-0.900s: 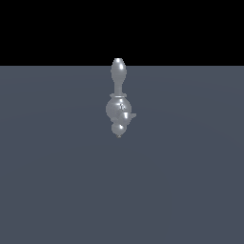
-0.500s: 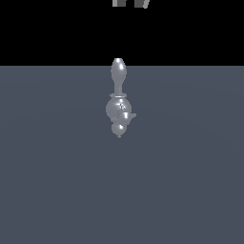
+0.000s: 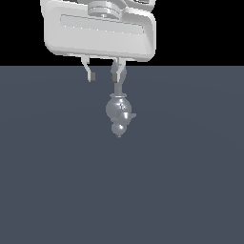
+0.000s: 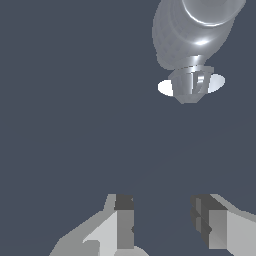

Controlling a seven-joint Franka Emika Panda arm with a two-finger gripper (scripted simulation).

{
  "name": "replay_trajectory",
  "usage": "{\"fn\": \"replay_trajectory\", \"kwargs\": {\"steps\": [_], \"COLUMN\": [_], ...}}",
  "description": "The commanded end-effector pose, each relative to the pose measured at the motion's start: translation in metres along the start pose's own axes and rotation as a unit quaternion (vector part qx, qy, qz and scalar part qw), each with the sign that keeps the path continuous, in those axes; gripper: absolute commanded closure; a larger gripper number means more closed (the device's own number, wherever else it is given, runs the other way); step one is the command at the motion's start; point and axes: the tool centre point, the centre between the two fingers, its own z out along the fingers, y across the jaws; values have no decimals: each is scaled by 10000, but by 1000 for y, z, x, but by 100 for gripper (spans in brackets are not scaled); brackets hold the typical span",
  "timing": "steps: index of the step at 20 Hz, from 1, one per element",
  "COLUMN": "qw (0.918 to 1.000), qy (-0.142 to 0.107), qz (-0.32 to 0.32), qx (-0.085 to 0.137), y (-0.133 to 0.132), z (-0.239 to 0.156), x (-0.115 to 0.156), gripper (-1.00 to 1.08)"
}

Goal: Turn on the faucet by rotating a designated handle.

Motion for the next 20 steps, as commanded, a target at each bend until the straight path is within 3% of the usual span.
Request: {"fn": "replay_trajectory", "kwargs": {"steps": [1, 2, 3, 4, 5, 6, 7, 8, 9, 10, 11, 12, 13, 14, 15, 16, 17, 18, 19, 20], "qw": [9996, 9998, 9992, 9974, 9959, 9956, 9960, 9924, 9853, 9772, 9720, 9742, 9746, 9716, 9693, 9640, 9591, 9614, 9489, 9372], "qy": [252, 150, 156, 231, 189, 252, 378, 377, 393, 405, 546, 391, 265, 625, 658, 257, -11, 167, 109, 62], "qz": [-71, 130, -237, -536, -811, -771, -765, -1155, -1641, -2053, -2281, -2223, -2226, -2284, -2364, -2646, -2830, -2733, -3153, -3483], "qx": [-132, -102, -296, -415, -340, -459, -248, -181, -276, -358, -173, -51, 28, 11, 157, 76, 23, 282, 47, -140], "y": [29, 54, 61, 54, 32, 66, 64, 32, 15, -29, -64, -66, -69, -79, -87, -56, -80, -98, -63, -98], "z": [0, 22, 27, 34, 54, 46, 61, 76, 80, 78, 83, 105, 123, 101, 109, 141, 167, 169, 174, 178], "x": [27, 23, 34, 48, 53, 67, 73, 86, 104, 102, 112, 97, 81, 106, 104, 44, 48, 49, 51, 41], "gripper": [36, 25, 60, 75, 25, 86, 47, -37, -38, -38, 92, 67, 78, 63, 90, -73, -73, -81, -52, -52]}}
